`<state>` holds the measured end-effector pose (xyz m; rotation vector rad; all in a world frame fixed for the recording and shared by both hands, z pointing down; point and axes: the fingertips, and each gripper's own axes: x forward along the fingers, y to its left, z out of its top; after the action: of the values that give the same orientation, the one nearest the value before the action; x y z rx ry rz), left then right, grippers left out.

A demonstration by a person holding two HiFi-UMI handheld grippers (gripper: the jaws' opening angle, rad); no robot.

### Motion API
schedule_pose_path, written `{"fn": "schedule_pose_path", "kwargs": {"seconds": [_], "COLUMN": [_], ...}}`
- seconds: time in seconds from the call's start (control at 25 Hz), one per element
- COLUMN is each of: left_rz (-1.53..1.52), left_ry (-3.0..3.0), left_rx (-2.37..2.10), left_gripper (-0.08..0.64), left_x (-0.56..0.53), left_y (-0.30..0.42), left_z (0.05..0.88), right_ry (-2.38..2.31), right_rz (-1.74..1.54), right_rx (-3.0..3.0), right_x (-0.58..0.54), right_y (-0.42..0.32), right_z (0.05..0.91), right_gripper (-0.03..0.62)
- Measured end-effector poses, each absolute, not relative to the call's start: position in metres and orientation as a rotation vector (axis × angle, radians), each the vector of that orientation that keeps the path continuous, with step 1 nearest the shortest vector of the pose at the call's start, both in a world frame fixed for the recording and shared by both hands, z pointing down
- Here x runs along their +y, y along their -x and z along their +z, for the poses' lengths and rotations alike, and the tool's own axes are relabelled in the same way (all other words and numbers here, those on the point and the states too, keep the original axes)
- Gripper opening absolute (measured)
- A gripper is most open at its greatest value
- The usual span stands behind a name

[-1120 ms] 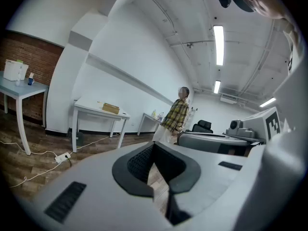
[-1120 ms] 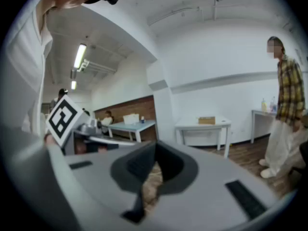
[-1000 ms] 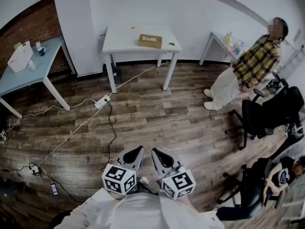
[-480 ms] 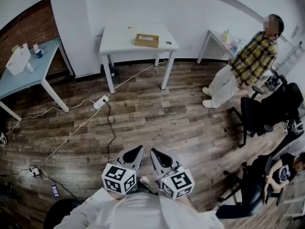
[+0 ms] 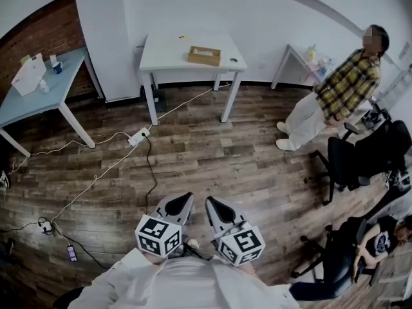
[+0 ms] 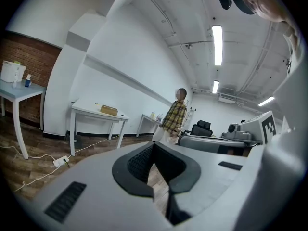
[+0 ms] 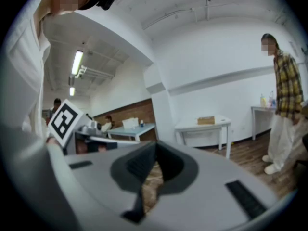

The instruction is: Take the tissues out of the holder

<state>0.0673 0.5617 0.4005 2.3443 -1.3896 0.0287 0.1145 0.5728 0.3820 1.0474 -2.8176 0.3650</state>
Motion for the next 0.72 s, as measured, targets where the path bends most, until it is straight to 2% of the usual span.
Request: {"fn": "schedule_pose_path", "kwargs": {"seconds": [0.72], "left_rz": [0.024], "left_ry": [-2.339], "left_rx": [-1.432], "left_gripper": [0.015], "left_x": [0.504], "left_y": [-0.086], "left_z": [0.411], "right_ry": [-1.059], "right_rz": [0.302], "right_rx": [-2.802], "right_x": [0.51], "right_y": [-0.147], "right_z": [0.385], "right_gripper": [0.011]}}
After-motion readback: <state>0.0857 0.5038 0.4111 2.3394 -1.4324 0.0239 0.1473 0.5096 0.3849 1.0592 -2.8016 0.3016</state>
